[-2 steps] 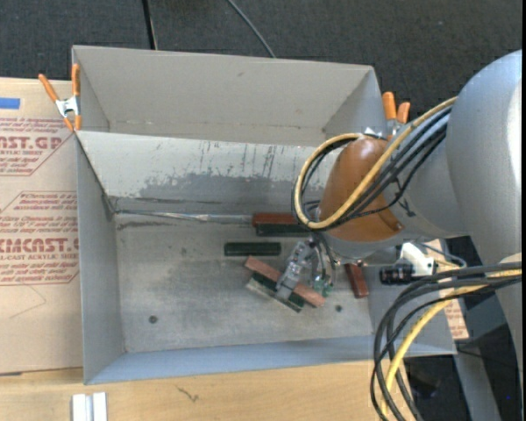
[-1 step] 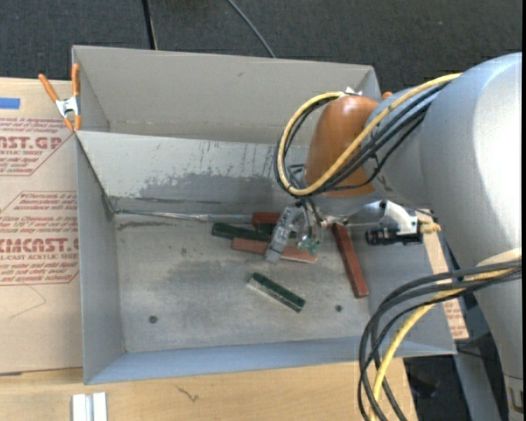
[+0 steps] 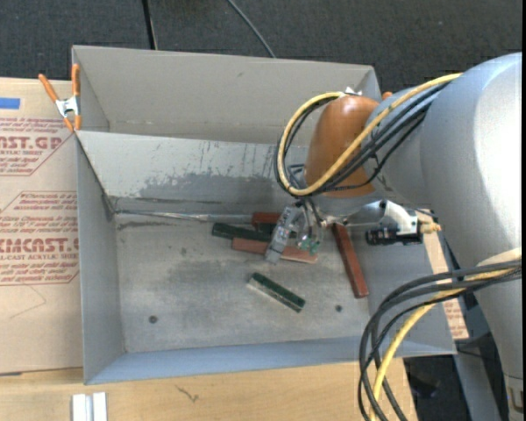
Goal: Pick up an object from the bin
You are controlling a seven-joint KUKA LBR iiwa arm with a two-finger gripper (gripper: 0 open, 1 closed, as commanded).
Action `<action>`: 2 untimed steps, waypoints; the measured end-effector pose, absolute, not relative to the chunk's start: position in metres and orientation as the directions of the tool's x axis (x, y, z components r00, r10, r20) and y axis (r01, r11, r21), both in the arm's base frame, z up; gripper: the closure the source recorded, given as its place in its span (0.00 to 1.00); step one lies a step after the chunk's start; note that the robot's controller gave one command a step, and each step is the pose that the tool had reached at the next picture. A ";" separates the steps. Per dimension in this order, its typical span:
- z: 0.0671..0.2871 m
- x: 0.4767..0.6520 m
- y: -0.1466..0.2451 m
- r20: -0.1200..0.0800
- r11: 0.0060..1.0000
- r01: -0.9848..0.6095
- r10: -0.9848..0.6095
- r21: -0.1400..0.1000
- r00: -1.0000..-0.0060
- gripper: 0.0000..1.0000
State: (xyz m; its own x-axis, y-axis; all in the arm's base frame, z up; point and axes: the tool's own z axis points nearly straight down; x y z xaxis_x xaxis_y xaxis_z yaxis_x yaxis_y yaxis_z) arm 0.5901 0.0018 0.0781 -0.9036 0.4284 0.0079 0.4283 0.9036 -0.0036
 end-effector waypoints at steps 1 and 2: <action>0.080 0.581 -0.013 0.000 0.939 0.343 0.343 0.001 -0.939 1.00; 0.066 0.582 0.023 0.028 0.836 0.548 0.548 -0.019 -0.836 0.00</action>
Offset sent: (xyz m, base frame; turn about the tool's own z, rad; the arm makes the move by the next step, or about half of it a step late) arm -0.0005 0.0211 -0.0081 0.1375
